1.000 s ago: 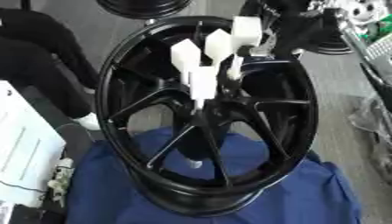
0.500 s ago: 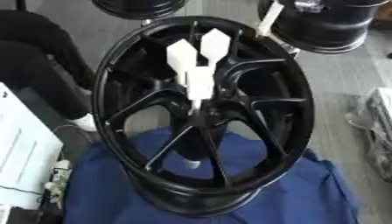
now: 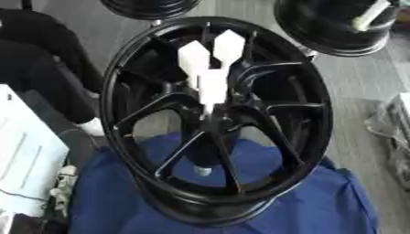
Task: Pull the pin out of the wheel hub.
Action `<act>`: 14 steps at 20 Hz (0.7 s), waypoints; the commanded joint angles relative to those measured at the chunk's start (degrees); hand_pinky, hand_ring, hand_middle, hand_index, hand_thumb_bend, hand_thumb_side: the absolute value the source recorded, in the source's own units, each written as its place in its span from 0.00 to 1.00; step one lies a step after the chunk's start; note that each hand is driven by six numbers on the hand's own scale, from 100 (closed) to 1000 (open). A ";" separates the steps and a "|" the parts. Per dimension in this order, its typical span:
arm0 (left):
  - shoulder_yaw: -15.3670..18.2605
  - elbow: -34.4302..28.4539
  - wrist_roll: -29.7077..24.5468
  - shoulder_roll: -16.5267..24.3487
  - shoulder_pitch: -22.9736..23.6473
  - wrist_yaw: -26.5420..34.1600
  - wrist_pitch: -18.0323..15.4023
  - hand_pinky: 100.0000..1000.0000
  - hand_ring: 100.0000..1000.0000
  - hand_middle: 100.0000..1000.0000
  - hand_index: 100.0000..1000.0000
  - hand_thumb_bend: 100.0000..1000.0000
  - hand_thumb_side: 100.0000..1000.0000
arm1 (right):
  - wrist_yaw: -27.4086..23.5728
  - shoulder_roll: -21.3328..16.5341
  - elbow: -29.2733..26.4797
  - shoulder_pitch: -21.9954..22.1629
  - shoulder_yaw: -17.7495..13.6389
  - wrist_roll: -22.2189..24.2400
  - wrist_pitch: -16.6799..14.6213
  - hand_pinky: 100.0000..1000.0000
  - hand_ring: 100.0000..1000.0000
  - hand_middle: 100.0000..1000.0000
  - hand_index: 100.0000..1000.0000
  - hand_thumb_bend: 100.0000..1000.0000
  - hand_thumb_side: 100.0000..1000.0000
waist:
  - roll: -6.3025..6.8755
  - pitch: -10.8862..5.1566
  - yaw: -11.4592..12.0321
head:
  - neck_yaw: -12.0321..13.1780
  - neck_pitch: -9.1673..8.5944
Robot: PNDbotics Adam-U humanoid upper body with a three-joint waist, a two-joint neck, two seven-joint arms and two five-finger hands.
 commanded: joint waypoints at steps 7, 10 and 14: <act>1.03 -1.25 0.60 3.01 -0.43 0.48 -0.10 0.73 0.79 0.73 0.73 0.40 0.72 | 4.92 -2.50 5.06 9.26 -6.13 -2.18 -1.35 0.68 0.52 0.40 0.44 0.14 0.00 | 0.21 -0.64 -0.11 | 0.85 0.33; 1.30 -1.23 0.82 3.29 -0.32 0.52 -0.15 0.73 0.79 0.73 0.73 0.40 0.72 | 5.97 -1.70 6.38 10.48 -6.83 -1.54 -1.14 0.71 0.58 0.47 0.51 0.23 0.00 | 0.22 -0.61 -0.44 | 1.27 0.33; 1.21 -1.25 0.85 3.19 -0.44 0.54 -0.14 0.73 0.79 0.73 0.73 0.40 0.72 | 8.18 -0.44 8.82 12.65 -7.98 1.13 -3.68 0.84 0.83 0.79 0.85 0.61 0.18 | 0.28 -0.76 -0.37 | 1.10 0.33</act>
